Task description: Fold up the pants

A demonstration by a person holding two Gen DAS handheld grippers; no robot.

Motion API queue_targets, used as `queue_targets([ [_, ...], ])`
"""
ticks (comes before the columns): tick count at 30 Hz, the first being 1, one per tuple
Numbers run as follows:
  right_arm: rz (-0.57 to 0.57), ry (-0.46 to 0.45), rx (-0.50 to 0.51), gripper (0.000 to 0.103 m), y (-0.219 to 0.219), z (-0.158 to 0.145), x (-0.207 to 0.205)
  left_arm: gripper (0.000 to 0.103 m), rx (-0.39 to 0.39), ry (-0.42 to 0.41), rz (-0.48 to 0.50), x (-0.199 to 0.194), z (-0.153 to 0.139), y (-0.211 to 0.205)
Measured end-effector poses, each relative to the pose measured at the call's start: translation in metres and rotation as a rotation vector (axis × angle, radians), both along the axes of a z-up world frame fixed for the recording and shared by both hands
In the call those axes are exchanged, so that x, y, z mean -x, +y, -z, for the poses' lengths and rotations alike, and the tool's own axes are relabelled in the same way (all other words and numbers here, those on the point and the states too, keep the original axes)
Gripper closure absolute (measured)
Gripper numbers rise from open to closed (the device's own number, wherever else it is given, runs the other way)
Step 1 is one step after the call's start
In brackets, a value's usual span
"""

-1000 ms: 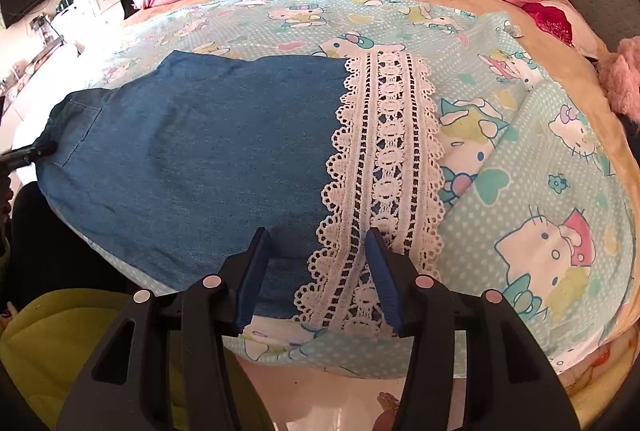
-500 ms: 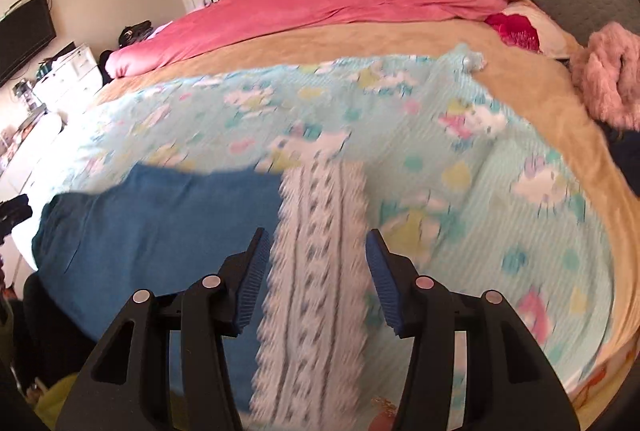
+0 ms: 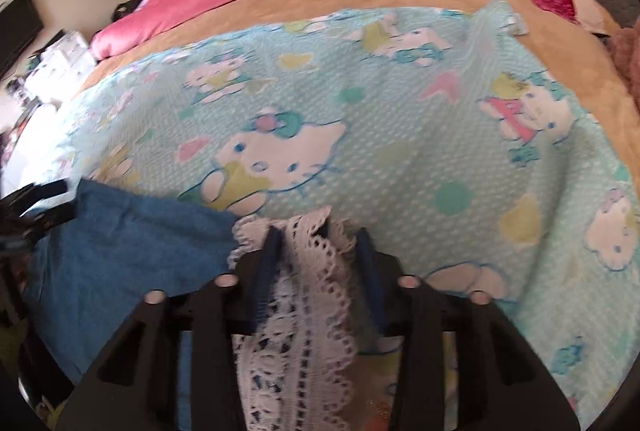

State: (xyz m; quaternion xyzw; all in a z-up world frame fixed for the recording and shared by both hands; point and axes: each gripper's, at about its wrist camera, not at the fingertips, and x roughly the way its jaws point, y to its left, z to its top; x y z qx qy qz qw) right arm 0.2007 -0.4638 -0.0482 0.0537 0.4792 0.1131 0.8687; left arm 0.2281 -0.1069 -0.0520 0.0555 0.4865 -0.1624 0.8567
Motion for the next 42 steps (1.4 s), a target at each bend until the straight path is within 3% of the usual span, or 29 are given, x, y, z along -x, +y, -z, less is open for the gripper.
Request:
queue_targets([
  [1,-0.010,-0.015,0.008,0.076,0.003,0.001,0.003,0.017,0.008,0.015,-0.002,-0.001,0.005,0.002],
  [2,-0.020,-0.025,0.004,0.080,0.004,0.000,0.006,0.027,0.029,0.042,-0.009,-0.002,0.012,0.001],
  [3,-0.027,-0.036,0.001,0.081,0.004,-0.001,0.008,0.049,0.044,0.047,-0.014,-0.001,0.014,0.001],
  [4,-0.034,-0.056,-0.002,0.084,0.005,-0.003,0.011,0.057,0.042,0.036,-0.004,0.002,0.012,-0.002],
  [5,-0.038,-0.071,-0.002,0.086,0.005,-0.006,0.014,0.086,0.028,0.021,0.022,0.006,0.009,-0.006],
  [6,-0.039,-0.088,-0.003,0.087,0.004,-0.010,0.017,0.098,0.016,0.011,0.061,0.010,0.004,-0.013],
  [8,-0.031,-0.140,-0.005,0.087,0.001,-0.025,0.020,0.098,-0.037,-0.030,0.070,0.014,-0.005,-0.020],
  [13,-0.022,-0.210,0.043,0.087,-0.002,-0.048,0.006,0.098,-0.049,-0.071,0.056,0.000,-0.015,-0.028],
  [18,-0.037,-0.106,0.162,0.086,0.010,-0.016,-0.023,0.094,-0.051,-0.052,0.028,-0.013,0.005,-0.031],
  [20,-0.039,-0.094,0.210,0.083,0.013,-0.005,-0.026,0.086,-0.042,-0.066,0.015,-0.011,0.009,-0.027],
  [22,-0.025,-0.099,0.219,0.080,0.013,-0.001,-0.025,0.071,-0.056,-0.087,0.005,-0.009,0.009,-0.022],
  [25,0.027,-0.094,0.235,0.056,0.006,-0.002,-0.026,0.061,-0.026,-0.073,-0.015,-0.008,0.009,-0.011],
  [27,0.054,-0.102,0.221,0.053,0.001,-0.010,-0.022,0.059,-0.016,-0.081,-0.042,-0.002,0.003,-0.002],
  [30,0.092,-0.177,0.252,0.046,-0.004,-0.033,-0.003,0.058,-0.061,-0.148,-0.084,0.016,-0.011,0.015],
  [34,0.086,-0.285,0.233,0.034,-0.004,-0.061,0.038,0.038,-0.042,-0.188,-0.150,0.040,-0.028,0.047],
  [37,0.041,-0.301,0.227,0.032,0.010,-0.065,0.063,0.025,-0.025,-0.217,-0.185,0.062,-0.038,0.067],
  [42,-0.055,-0.288,0.252,0.032,0.044,-0.052,0.098,0.014,-0.048,-0.223,-0.206,0.094,-0.041,0.082],
])
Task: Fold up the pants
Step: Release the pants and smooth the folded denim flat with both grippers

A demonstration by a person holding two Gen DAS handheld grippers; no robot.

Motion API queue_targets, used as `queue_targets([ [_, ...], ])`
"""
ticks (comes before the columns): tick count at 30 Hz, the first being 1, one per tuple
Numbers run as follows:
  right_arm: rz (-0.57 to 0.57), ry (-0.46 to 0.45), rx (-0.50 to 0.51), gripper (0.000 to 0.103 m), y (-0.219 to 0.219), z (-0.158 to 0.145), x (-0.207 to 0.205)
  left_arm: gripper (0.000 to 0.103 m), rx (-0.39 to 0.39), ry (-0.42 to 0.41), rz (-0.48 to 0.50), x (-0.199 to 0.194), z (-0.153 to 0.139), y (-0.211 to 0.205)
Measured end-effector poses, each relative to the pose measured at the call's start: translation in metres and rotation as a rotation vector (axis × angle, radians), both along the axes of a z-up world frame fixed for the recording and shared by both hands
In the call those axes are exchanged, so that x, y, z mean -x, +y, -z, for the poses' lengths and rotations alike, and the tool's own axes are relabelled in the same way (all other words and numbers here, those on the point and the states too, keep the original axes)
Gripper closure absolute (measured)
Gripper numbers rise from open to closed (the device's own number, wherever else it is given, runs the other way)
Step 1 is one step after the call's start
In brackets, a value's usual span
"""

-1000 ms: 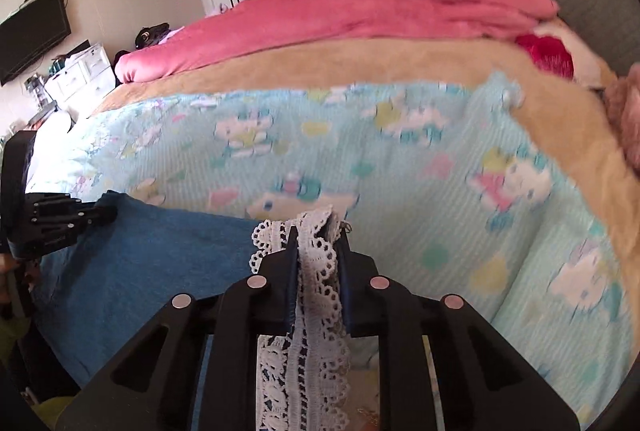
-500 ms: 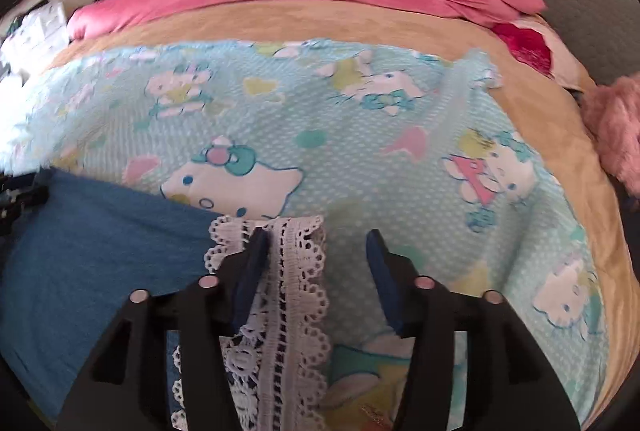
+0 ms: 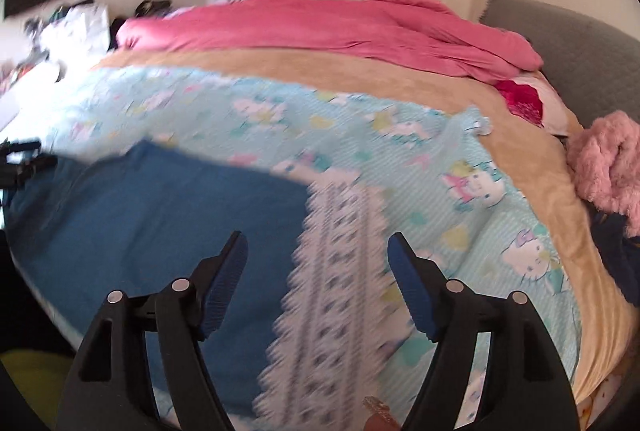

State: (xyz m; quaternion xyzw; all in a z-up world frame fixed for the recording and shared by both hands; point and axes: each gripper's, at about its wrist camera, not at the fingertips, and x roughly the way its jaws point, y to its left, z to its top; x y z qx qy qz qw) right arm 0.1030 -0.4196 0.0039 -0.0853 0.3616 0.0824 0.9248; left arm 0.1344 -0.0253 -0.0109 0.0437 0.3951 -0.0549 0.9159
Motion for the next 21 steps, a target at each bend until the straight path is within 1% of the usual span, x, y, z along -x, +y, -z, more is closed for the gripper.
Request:
queue_targets([
  [1,-0.020,0.014,0.004,0.032,0.009,0.005,0.004,0.012,0.002,0.003,0.005,0.005,0.000,-0.001],
  [3,-0.057,0.045,-0.020,0.032,0.023,0.012,0.008,0.010,-0.013,0.007,0.034,0.011,0.001,-0.008],
  [5,-0.096,0.076,-0.042,0.032,0.041,0.019,0.010,0.010,-0.031,0.023,0.046,0.010,0.007,-0.017],
  [8,-0.127,0.131,-0.038,0.032,0.060,0.030,0.009,0.010,-0.090,0.119,0.042,0.007,0.030,-0.027],
  [10,-0.109,0.191,0.006,0.032,0.067,0.040,0.006,0.009,-0.133,0.155,0.031,0.008,0.046,-0.025],
  [11,-0.083,0.212,0.042,0.030,0.066,0.045,0.005,0.009,-0.107,0.160,0.026,0.009,0.049,-0.018],
  [12,-0.060,0.223,0.055,0.026,0.061,0.049,0.003,0.009,-0.038,0.166,0.019,0.010,0.050,-0.007],
  [14,-0.002,0.233,0.018,0.025,0.043,0.049,0.004,0.009,0.009,0.163,0.024,0.012,0.048,0.004],
  [16,0.008,0.235,-0.012,0.025,0.033,0.048,0.009,0.009,0.012,0.163,0.027,0.014,0.048,0.006],
  [17,0.025,0.232,0.016,0.024,0.033,0.049,0.011,0.009,0.003,0.162,0.027,0.015,0.048,0.005],
  [19,0.026,0.228,0.011,0.024,0.032,0.050,0.011,0.009,-0.005,0.156,0.031,0.016,0.050,0.003],
  [21,0.029,0.228,-0.002,0.023,0.030,0.049,0.012,0.009,0.008,0.147,0.031,0.018,0.050,0.005],
])
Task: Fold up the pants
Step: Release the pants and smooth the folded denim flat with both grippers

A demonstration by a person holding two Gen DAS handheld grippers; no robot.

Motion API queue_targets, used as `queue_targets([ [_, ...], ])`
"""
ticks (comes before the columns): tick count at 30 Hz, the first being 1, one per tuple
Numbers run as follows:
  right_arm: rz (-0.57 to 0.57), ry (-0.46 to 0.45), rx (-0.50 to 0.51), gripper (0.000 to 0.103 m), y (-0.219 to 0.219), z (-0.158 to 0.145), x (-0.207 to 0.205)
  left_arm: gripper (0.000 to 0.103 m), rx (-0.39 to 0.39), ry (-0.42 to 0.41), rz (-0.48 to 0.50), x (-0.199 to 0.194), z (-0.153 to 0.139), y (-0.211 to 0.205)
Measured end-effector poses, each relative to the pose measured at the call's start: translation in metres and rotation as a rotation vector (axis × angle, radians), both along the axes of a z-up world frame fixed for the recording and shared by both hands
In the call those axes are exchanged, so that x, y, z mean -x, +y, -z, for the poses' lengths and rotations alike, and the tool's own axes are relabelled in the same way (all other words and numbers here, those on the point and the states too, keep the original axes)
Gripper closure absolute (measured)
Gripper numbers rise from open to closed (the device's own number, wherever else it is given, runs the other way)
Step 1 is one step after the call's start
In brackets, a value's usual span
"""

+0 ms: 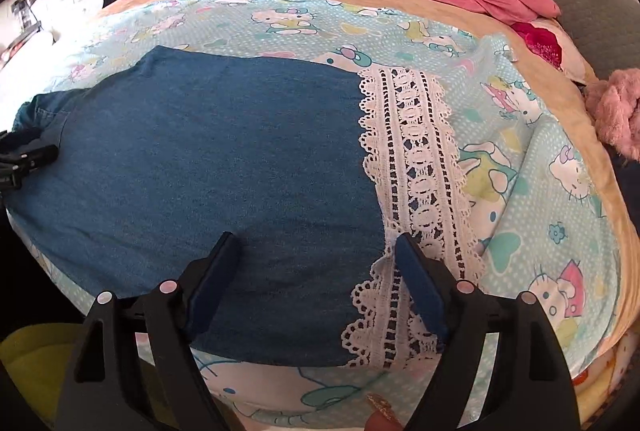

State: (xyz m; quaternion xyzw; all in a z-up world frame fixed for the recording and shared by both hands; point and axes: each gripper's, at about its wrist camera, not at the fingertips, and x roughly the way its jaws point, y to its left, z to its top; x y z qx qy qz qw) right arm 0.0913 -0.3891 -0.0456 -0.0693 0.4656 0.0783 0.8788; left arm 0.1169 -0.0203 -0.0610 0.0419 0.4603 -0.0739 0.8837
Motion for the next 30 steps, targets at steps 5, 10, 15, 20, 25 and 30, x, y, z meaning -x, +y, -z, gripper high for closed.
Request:
queue_targets([
  [5,-0.010,-0.088,-0.079,0.023,-0.006,-0.026,0.019,0.009,0.015,-0.017,-0.012,0.011,-0.021,-0.005],
  [10,-0.025,-0.075,-0.096,0.023,-0.006,-0.030,0.036,0.009,0.009,-0.070,0.090,0.037,-0.042,-0.037],
  [15,-0.020,-0.031,-0.086,0.023,-0.003,-0.017,0.043,0.009,-0.048,-0.039,0.195,0.051,-0.025,-0.076],
  [20,0.003,0.006,-0.073,0.024,-0.009,-0.002,0.046,0.009,-0.073,0.042,0.192,0.048,0.006,-0.075],
  [25,0.011,-0.011,-0.131,0.023,-0.014,-0.014,0.048,0.009,-0.043,0.044,0.180,0.051,0.002,-0.069],
  [30,0.034,-0.052,-0.158,0.023,-0.027,-0.033,0.053,0.009,0.011,0.025,0.161,0.057,-0.015,-0.062],
])
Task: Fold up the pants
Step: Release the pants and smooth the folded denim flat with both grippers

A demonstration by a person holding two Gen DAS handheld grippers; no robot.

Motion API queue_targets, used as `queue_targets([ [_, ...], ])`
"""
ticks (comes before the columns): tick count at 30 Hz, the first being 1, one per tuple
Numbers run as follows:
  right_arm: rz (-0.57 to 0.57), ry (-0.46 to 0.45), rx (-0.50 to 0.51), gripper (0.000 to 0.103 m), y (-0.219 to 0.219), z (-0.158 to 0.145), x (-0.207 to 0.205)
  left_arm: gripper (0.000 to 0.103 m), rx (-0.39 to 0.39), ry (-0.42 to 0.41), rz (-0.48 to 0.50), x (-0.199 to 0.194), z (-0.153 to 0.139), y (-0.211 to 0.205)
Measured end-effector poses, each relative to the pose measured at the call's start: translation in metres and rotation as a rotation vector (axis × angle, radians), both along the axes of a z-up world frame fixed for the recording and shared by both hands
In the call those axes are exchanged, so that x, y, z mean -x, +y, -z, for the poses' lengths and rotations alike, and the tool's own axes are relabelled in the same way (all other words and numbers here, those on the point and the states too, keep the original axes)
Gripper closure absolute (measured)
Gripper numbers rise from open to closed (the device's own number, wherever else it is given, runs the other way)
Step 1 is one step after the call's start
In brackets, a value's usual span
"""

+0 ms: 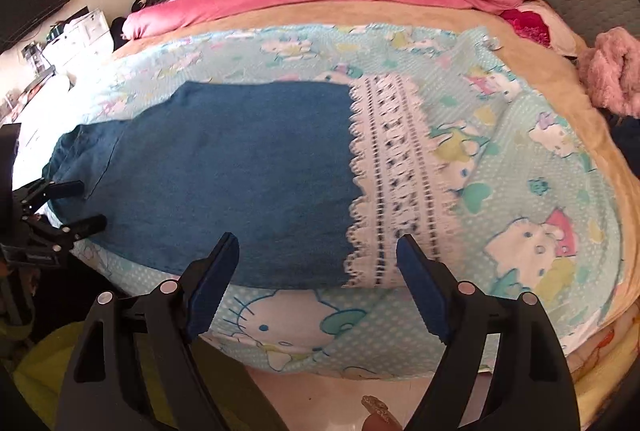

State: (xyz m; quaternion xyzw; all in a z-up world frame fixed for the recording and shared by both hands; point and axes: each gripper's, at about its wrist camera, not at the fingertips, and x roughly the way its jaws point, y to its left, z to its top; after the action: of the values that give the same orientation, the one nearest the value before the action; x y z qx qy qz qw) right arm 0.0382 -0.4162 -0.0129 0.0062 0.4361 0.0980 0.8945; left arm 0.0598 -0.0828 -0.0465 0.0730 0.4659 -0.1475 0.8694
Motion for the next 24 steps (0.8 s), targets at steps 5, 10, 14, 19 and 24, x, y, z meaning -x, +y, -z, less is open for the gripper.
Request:
queue_targets([
  [5,0.041,-0.032,-0.017,0.023,-0.016,-0.012,0.008,0.009,0.050,-0.059,0.006,0.007,-0.027,-0.003],
  [10,0.074,-0.071,-0.027,0.020,-0.029,-0.024,0.017,0.009,0.059,-0.097,0.015,0.009,-0.046,-0.013],
  [14,0.099,-0.097,-0.026,0.017,-0.040,-0.031,0.022,0.009,0.066,-0.114,0.032,0.006,-0.059,-0.025],
  [19,0.124,-0.110,-0.043,0.017,-0.051,-0.034,0.027,0.009,0.062,-0.123,0.056,0.001,-0.070,-0.041],
  [24,0.128,-0.128,-0.045,0.017,-0.057,-0.036,0.029,0.009,0.042,-0.152,0.104,-0.003,-0.082,-0.066],
])
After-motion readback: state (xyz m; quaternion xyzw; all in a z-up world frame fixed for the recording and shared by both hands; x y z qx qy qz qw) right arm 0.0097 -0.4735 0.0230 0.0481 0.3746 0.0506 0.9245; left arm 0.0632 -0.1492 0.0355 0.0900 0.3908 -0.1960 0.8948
